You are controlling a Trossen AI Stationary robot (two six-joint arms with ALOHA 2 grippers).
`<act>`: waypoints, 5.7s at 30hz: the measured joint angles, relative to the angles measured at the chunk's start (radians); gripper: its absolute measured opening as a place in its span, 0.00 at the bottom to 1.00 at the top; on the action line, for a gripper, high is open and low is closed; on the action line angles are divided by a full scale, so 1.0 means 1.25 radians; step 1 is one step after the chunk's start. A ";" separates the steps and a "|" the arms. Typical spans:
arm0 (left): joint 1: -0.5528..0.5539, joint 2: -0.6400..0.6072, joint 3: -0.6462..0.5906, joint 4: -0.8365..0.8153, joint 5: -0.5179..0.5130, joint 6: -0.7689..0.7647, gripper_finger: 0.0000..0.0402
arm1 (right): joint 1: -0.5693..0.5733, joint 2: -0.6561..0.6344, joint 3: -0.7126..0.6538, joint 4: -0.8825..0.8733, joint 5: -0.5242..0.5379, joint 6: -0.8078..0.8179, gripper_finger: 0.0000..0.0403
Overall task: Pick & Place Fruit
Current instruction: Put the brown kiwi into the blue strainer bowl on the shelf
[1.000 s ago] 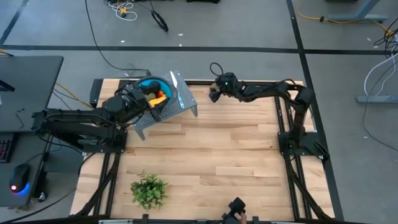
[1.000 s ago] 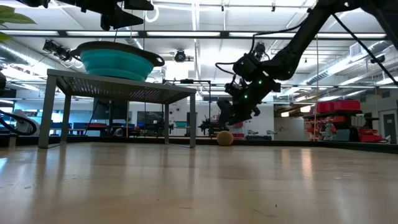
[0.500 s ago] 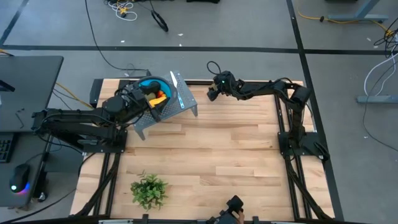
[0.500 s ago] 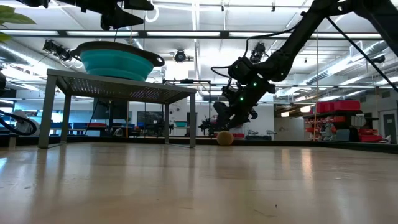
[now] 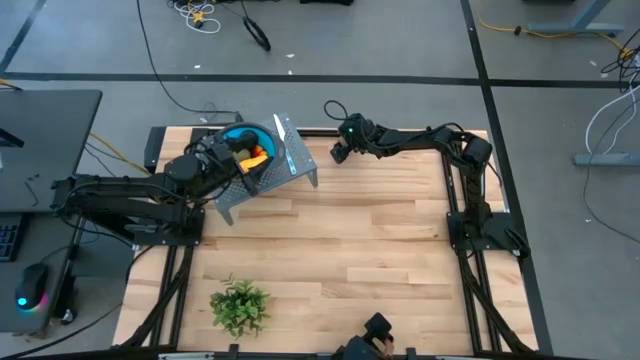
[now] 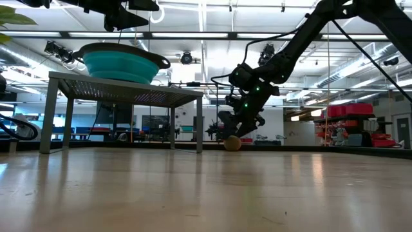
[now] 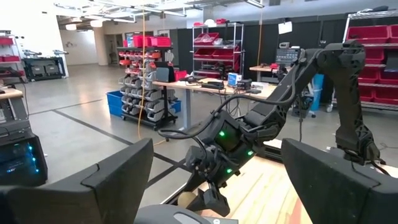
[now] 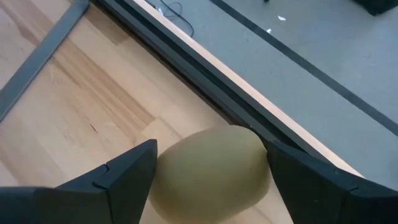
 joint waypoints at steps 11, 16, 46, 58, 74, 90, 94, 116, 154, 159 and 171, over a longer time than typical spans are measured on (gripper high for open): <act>0.000 0.000 0.000 -0.001 0.003 0.000 0.90 | 0.028 -0.003 0.001 -0.054 0.017 -0.052 0.77; 0.000 0.000 0.000 -0.006 0.003 -0.002 0.90 | 0.041 -0.002 0.000 -0.060 0.020 -0.095 0.77; 0.000 0.000 0.000 -0.017 0.003 -0.016 0.90 | 0.048 0.000 -0.002 -0.186 0.011 -0.042 0.91; 0.000 0.000 0.000 -0.019 0.003 -0.015 0.90 | 0.062 -0.036 -0.005 -0.258 0.017 -0.039 0.79; 0.000 0.000 0.000 -0.018 0.040 0.016 0.90 | 0.067 -0.042 -0.005 -0.265 0.019 -0.065 0.53; -0.048 0.022 0.001 -0.020 0.160 0.269 0.89 | 0.190 -0.298 -0.005 -0.470 -0.141 -0.087 0.55; -0.091 0.064 0.001 0.010 0.165 0.387 0.89 | 0.265 -0.349 -0.021 -0.469 -0.262 -0.112 0.55; -0.350 0.449 0.068 0.161 0.116 0.736 0.99 | 0.526 -0.390 -0.042 -0.221 -0.324 0.007 0.55; -0.351 0.531 0.145 0.191 0.135 0.761 0.87 | 0.593 -0.369 -0.067 -0.054 -0.307 0.009 0.55; -0.351 0.531 0.145 0.188 0.121 0.764 0.83 | 0.593 -0.370 -0.067 -0.047 -0.307 0.009 0.55; -0.351 0.531 0.145 0.188 0.116 0.767 0.68 | 0.591 -0.370 -0.067 -0.046 -0.308 0.009 0.55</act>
